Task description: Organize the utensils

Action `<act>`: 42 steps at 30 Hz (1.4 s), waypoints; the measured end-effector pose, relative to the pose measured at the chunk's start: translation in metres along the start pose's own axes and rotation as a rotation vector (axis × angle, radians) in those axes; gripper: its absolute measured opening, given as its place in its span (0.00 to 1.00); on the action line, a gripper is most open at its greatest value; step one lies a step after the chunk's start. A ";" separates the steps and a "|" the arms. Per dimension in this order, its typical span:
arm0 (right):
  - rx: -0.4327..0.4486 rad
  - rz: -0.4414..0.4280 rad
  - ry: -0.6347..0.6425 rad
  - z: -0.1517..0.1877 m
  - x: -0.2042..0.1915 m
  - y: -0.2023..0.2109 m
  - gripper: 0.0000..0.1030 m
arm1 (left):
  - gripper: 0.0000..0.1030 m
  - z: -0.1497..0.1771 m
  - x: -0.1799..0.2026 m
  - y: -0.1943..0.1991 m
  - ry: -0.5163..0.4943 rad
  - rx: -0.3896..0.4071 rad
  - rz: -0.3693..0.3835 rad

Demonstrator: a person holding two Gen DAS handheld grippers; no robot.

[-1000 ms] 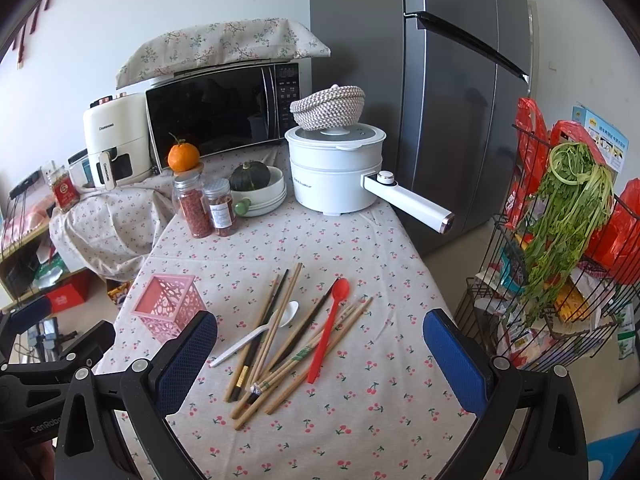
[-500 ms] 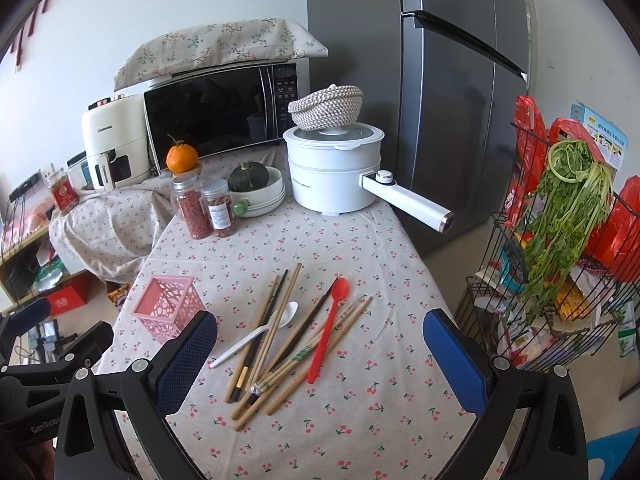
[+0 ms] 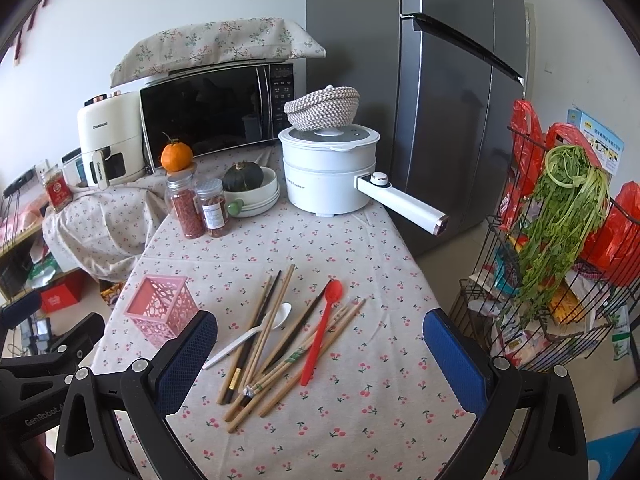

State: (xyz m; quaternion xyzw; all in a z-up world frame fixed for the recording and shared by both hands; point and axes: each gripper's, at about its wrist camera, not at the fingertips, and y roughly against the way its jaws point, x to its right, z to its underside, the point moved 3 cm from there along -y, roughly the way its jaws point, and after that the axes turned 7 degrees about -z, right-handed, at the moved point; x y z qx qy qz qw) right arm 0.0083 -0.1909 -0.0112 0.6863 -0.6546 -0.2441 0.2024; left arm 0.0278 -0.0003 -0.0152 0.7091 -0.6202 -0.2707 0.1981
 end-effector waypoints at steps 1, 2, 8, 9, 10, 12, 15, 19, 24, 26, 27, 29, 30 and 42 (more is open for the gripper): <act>0.000 0.001 0.001 0.000 0.000 0.000 1.00 | 1.00 0.000 -0.001 -0.001 0.001 0.002 0.001; -0.001 0.001 0.001 0.000 0.001 -0.001 1.00 | 1.00 0.000 -0.001 -0.003 0.002 0.007 0.000; -0.069 -0.008 -0.006 -0.001 0.006 -0.017 1.00 | 1.00 -0.007 0.002 -0.013 -0.038 0.018 0.027; -0.100 -0.006 -0.010 -0.002 0.008 -0.022 1.00 | 1.00 -0.008 0.003 -0.016 -0.037 0.002 0.037; -0.133 -0.015 -0.024 -0.004 0.011 -0.029 1.00 | 1.00 -0.011 0.003 -0.022 -0.030 -0.019 0.057; -0.186 -0.037 -0.061 -0.009 0.019 -0.041 1.00 | 1.00 -0.017 0.002 -0.033 -0.015 -0.073 0.099; -0.261 -0.051 -0.106 -0.016 0.030 -0.060 1.00 | 0.99 -0.027 0.009 -0.048 -0.016 -0.143 0.137; -0.325 -0.033 -0.133 -0.017 0.048 -0.087 1.00 | 0.99 -0.040 0.031 -0.061 -0.056 -0.200 0.224; -0.428 -0.060 -0.232 0.006 0.081 -0.120 1.00 | 0.81 -0.043 0.078 -0.105 -0.103 -0.386 0.343; -0.429 -0.053 -0.240 0.006 0.090 -0.126 0.99 | 0.69 -0.042 0.096 -0.132 -0.091 -0.467 0.368; -0.425 -0.039 -0.239 0.004 0.095 -0.128 0.99 | 0.63 -0.041 0.104 -0.145 -0.077 -0.507 0.379; -0.406 -0.025 -0.238 -0.001 0.101 -0.129 0.99 | 0.56 -0.039 0.119 -0.168 -0.047 -0.560 0.392; -0.397 -0.027 -0.240 -0.003 0.104 -0.129 0.99 | 0.52 -0.039 0.126 -0.178 -0.040 -0.574 0.392; -0.445 -0.064 -0.286 -0.001 0.117 -0.153 0.92 | 0.31 -0.029 0.173 -0.256 -0.078 -0.628 0.262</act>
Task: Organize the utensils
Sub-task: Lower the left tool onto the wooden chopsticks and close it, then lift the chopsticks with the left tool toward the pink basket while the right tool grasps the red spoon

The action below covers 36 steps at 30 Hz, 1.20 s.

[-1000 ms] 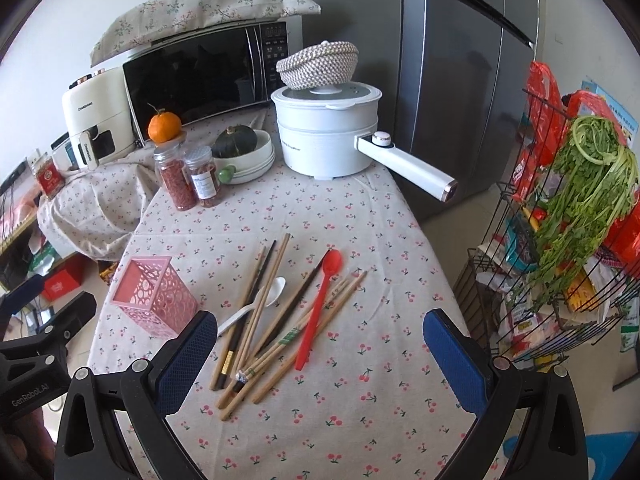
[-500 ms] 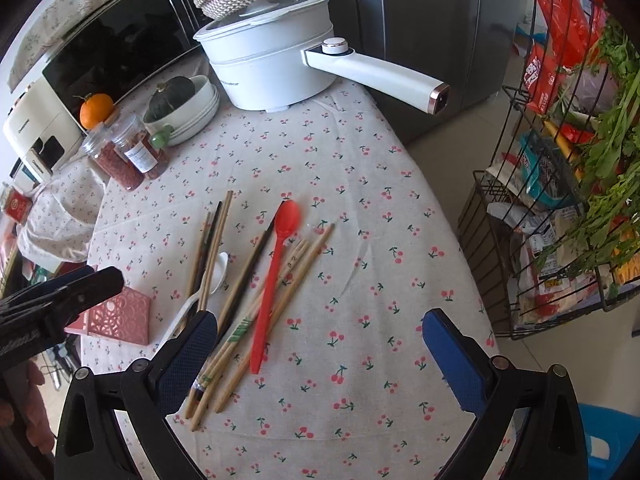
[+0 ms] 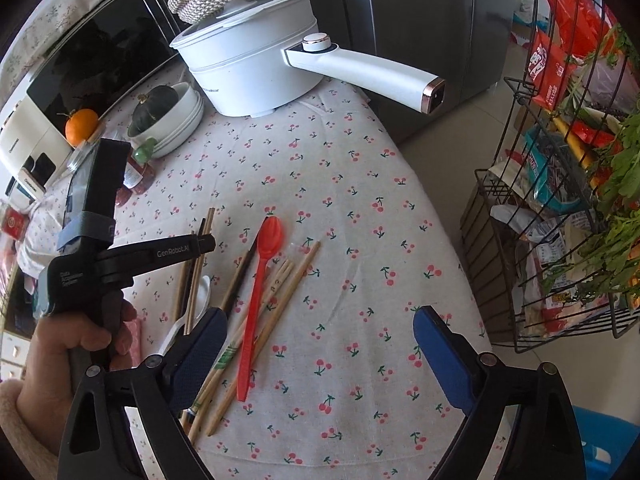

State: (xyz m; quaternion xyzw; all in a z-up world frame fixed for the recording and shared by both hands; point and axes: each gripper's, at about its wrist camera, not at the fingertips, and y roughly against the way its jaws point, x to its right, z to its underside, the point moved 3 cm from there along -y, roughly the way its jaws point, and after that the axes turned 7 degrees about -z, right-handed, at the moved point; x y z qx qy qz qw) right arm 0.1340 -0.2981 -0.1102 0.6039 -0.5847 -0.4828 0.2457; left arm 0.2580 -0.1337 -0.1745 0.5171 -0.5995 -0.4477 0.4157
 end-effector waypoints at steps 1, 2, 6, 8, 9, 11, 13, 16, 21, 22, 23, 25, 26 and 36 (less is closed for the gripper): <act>0.001 0.000 -0.003 0.000 0.001 0.000 0.92 | 0.28 0.000 -0.001 -0.003 0.002 -0.007 -0.002; 0.001 0.000 -0.004 0.000 0.001 0.000 0.92 | 0.20 -0.001 -0.001 -0.006 0.003 -0.013 0.003; 0.001 0.004 -0.004 0.000 0.001 -0.002 0.92 | 0.10 0.005 0.001 0.000 -0.027 0.006 0.019; -0.002 0.002 -0.012 0.000 0.001 -0.005 0.92 | 0.10 0.007 0.003 0.007 -0.057 0.027 0.017; -0.003 -0.001 -0.016 -0.001 0.001 -0.006 0.92 | 0.10 0.010 0.004 0.012 -0.067 0.039 0.022; -0.004 -0.003 -0.020 -0.002 0.000 -0.008 0.90 | 0.10 0.017 0.000 0.030 -0.077 0.067 0.039; -0.010 -0.007 -0.018 -0.002 -0.003 -0.011 0.88 | 0.10 0.026 -0.007 0.050 -0.085 0.104 0.059; -0.018 -0.016 -0.008 -0.002 -0.009 -0.015 0.88 | 0.09 0.040 -0.019 0.084 -0.105 0.166 0.093; -0.045 -0.062 0.004 0.000 -0.020 -0.025 0.82 | 0.09 0.071 -0.039 0.135 -0.104 0.286 0.156; -0.049 -0.071 0.003 0.000 -0.021 -0.027 0.80 | 0.09 0.079 -0.044 0.144 -0.112 0.309 0.157; -0.052 -0.079 0.003 0.000 -0.022 -0.029 0.77 | 0.09 0.085 -0.048 0.149 -0.116 0.331 0.159; -0.053 -0.086 0.000 -0.001 -0.023 -0.033 0.72 | 0.09 0.098 -0.057 0.159 -0.113 0.369 0.169; -0.049 -0.086 -0.002 -0.002 -0.023 -0.035 0.69 | 0.09 0.102 -0.063 0.161 -0.109 0.386 0.177; -0.073 -0.121 -0.058 -0.015 -0.016 -0.070 0.36 | 0.09 0.115 -0.084 0.178 -0.090 0.506 0.196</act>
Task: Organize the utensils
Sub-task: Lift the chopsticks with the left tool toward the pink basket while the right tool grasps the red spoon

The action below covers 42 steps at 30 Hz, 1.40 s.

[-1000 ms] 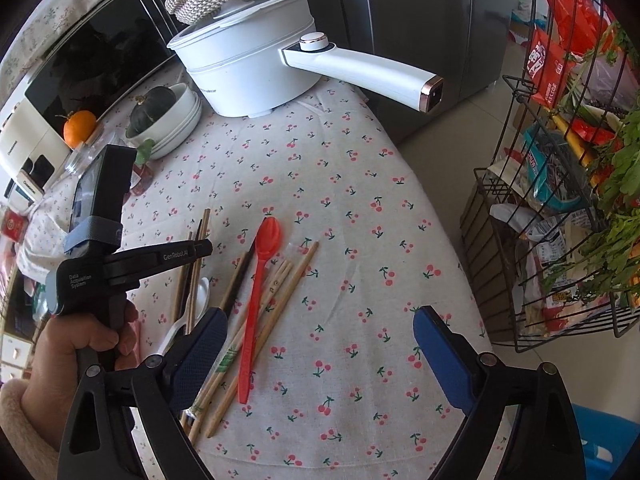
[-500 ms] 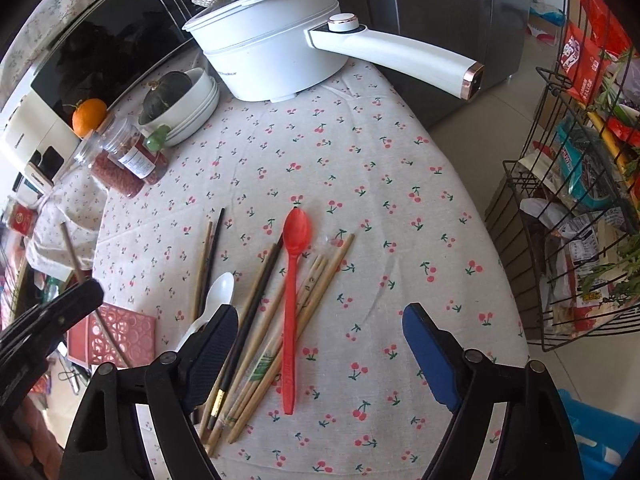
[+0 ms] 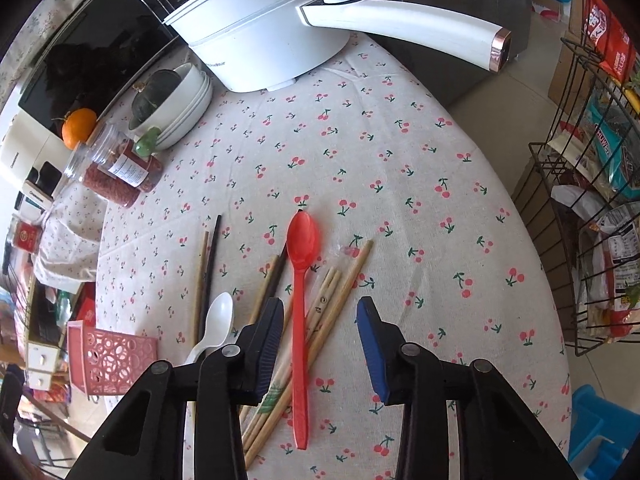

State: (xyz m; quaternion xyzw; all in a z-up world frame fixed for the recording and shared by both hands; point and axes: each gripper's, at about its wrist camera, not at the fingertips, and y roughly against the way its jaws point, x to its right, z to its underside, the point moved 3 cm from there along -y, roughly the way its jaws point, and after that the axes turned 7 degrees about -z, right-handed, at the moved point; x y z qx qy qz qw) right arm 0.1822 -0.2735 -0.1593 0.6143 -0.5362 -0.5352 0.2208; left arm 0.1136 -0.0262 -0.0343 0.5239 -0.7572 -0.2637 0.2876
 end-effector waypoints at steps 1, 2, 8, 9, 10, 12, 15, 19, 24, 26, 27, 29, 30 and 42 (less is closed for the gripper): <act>-0.002 -0.008 0.000 -0.003 -0.002 -0.004 0.36 | 0.09 0.000 -0.002 0.000 0.003 0.002 0.000; -0.006 -0.014 0.004 -0.006 -0.005 -0.009 0.36 | 0.09 0.000 -0.004 0.000 0.007 0.000 0.003; -0.035 0.119 0.097 -0.022 -0.017 -0.046 0.35 | 0.09 0.001 -0.009 0.000 0.029 -0.010 0.013; -0.042 0.137 0.109 -0.023 -0.017 -0.051 0.35 | 0.09 0.002 -0.010 0.000 0.028 -0.010 0.013; -0.047 0.148 0.118 -0.025 -0.018 -0.056 0.35 | 0.09 0.002 -0.010 0.001 0.026 -0.010 0.011; -0.055 0.169 0.138 -0.028 -0.019 -0.065 0.35 | 0.09 0.002 -0.011 0.001 0.024 -0.010 0.006; -0.057 0.188 0.181 -0.029 -0.024 -0.073 0.35 | 0.09 0.003 -0.015 -0.001 0.023 -0.015 0.000; -0.045 0.233 0.226 -0.029 -0.029 -0.078 0.26 | 0.09 0.003 -0.017 -0.003 0.027 -0.020 -0.006; -0.022 0.214 0.238 -0.026 -0.029 -0.072 0.26 | 0.09 0.001 -0.016 0.003 0.027 -0.002 -0.004; 0.003 0.197 0.226 -0.026 -0.030 -0.059 0.26 | 0.09 -0.001 -0.017 0.009 0.030 0.017 -0.002; 0.021 0.185 0.224 -0.026 -0.031 -0.050 0.26 | 0.09 -0.003 -0.018 0.013 0.034 0.030 0.003; 0.059 0.158 0.225 -0.026 -0.036 -0.030 0.26 | 0.09 -0.007 -0.020 0.023 0.045 0.063 0.010; 0.080 0.143 0.229 -0.025 -0.039 -0.019 0.26 | 0.09 -0.009 -0.021 0.029 0.051 0.084 0.013; 0.315 -0.001 0.320 0.006 -0.104 0.075 0.26 | 0.09 -0.037 -0.050 0.101 0.134 0.484 -0.059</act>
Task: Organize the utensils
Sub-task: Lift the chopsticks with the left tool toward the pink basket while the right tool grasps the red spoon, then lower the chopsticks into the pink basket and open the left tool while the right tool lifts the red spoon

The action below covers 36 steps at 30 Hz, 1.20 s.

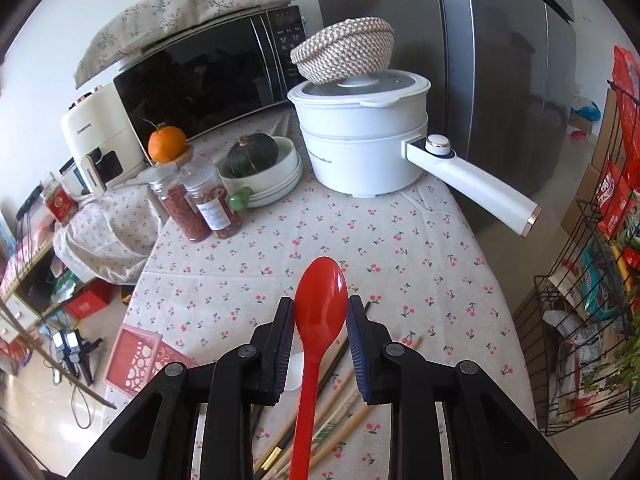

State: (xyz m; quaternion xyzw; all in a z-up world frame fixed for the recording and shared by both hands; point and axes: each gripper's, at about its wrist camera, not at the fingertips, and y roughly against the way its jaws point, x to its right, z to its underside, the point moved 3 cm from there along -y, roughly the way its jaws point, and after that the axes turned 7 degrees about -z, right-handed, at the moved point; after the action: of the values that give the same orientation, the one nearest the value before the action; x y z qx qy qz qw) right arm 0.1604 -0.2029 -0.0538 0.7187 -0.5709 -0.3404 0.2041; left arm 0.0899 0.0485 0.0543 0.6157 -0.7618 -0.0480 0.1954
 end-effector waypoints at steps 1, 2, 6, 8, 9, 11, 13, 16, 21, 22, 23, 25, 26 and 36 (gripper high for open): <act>0.014 -0.007 0.008 -0.001 -0.006 0.002 0.26 | 0.09 0.000 -0.002 -0.002 -0.004 0.015 -0.013; 0.027 -0.013 0.018 -0.002 -0.012 0.004 0.26 | 0.09 0.002 -0.004 -0.004 -0.009 0.024 -0.026; 0.071 -0.035 0.045 -0.003 -0.030 0.008 0.26 | 0.09 0.016 -0.013 -0.025 -0.043 0.030 -0.074; 0.084 -0.047 0.051 -0.003 -0.036 0.009 0.26 | 0.09 0.027 -0.018 -0.037 -0.063 0.014 -0.094; 0.091 -0.054 0.055 -0.003 -0.040 0.009 0.26 | 0.09 0.033 -0.020 -0.042 -0.072 -0.003 -0.102; 0.102 -0.069 0.067 -0.001 -0.047 0.009 0.26 | 0.09 0.043 -0.026 -0.054 -0.079 -0.049 -0.114; 0.111 -0.082 0.086 0.000 -0.055 0.009 0.26 | 0.09 0.053 -0.033 -0.065 -0.069 -0.102 -0.126; 0.129 -0.096 0.112 0.002 -0.067 0.011 0.26 | 0.09 0.062 -0.043 -0.077 -0.028 -0.182 -0.135; 0.162 -0.124 0.122 0.003 -0.085 0.017 0.26 | 0.15 0.070 -0.052 -0.081 0.028 -0.244 -0.147; 0.172 -0.129 0.123 0.002 -0.088 0.018 0.26 | 0.19 0.070 -0.052 -0.078 0.035 -0.249 -0.148; 0.183 -0.135 0.124 0.001 -0.091 0.020 0.26 | 0.30 0.068 -0.052 -0.075 0.038 -0.251 -0.149; 0.205 -0.146 0.120 -0.001 -0.097 0.023 0.26 | 0.45 0.065 -0.051 -0.068 0.040 -0.253 -0.156; 0.216 -0.153 0.116 -0.002 -0.099 0.026 0.26 | 0.53 0.063 -0.052 -0.065 0.038 -0.255 -0.163; 0.346 -0.221 0.076 -0.009 -0.126 0.038 0.26 | 0.83 0.069 -0.076 -0.040 0.022 -0.391 -0.244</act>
State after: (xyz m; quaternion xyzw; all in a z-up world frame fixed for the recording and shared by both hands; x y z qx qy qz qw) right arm 0.1258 -0.0926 0.0104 0.8136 -0.5304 -0.2303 0.0603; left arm 0.1149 0.1004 -0.0404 0.6543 -0.6556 -0.2112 0.3122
